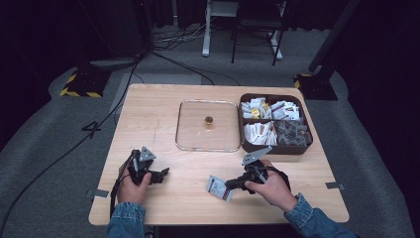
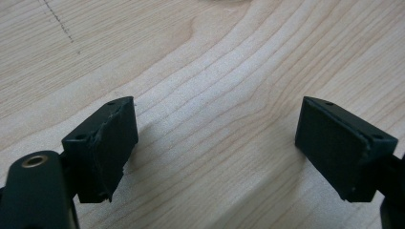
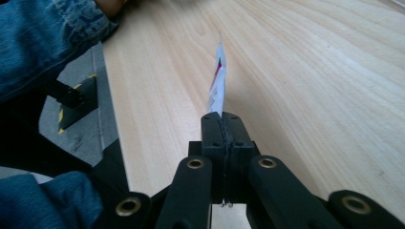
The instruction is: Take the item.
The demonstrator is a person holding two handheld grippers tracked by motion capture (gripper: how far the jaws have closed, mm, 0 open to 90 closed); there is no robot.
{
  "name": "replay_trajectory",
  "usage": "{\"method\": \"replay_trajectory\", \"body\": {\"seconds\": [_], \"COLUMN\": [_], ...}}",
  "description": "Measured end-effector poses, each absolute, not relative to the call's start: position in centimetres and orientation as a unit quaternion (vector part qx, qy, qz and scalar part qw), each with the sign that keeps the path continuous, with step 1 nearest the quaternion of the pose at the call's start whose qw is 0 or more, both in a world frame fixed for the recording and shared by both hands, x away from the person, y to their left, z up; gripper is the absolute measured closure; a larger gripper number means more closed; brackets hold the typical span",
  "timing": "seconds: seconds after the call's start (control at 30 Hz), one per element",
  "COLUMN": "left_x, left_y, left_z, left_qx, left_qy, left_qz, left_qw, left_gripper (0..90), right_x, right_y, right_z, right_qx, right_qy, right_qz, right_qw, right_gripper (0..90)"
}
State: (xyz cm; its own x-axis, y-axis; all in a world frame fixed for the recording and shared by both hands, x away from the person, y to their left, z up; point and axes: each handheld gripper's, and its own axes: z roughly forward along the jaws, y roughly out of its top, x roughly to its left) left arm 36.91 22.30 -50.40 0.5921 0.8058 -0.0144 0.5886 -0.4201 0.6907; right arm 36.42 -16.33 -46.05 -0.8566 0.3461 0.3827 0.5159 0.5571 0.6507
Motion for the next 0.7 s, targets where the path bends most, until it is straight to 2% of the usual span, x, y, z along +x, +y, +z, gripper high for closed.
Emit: {"method": "replay_trajectory", "body": {"seconds": [0.1, 0.2, 0.37, 0.7], "left_x": [36.9, 36.9, 36.9, 36.6], "left_y": [22.3, 22.3, 22.3, 22.3], "left_z": [-50.4, -50.4, -50.4, -50.4], "left_qx": [0.827, 0.827, 0.827, 0.826], "left_qy": [0.421, 0.421, 0.421, 0.425], "left_qz": [0.162, 0.162, 0.162, 0.162], "left_qw": [0.335, 0.335, 0.335, 0.334], "left_gripper": [14.9, 14.9, 14.9, 15.1], "right_x": [36.6, 36.8, 37.1, 37.3], "right_y": [-16.4, -16.5, -16.6, -18.2], "right_z": [-46.2, -46.5, -46.4, -44.4], "right_qx": [-0.248, -0.249, -0.240, -0.238], "right_qy": [-0.876, -0.876, -0.871, -0.861], "right_qz": [-0.402, -0.408, -0.429, -0.449], "right_qw": [0.095, 0.064, 0.025, -0.018], "right_gripper": [85.1, 68.9, 50.7, 45.7]}}
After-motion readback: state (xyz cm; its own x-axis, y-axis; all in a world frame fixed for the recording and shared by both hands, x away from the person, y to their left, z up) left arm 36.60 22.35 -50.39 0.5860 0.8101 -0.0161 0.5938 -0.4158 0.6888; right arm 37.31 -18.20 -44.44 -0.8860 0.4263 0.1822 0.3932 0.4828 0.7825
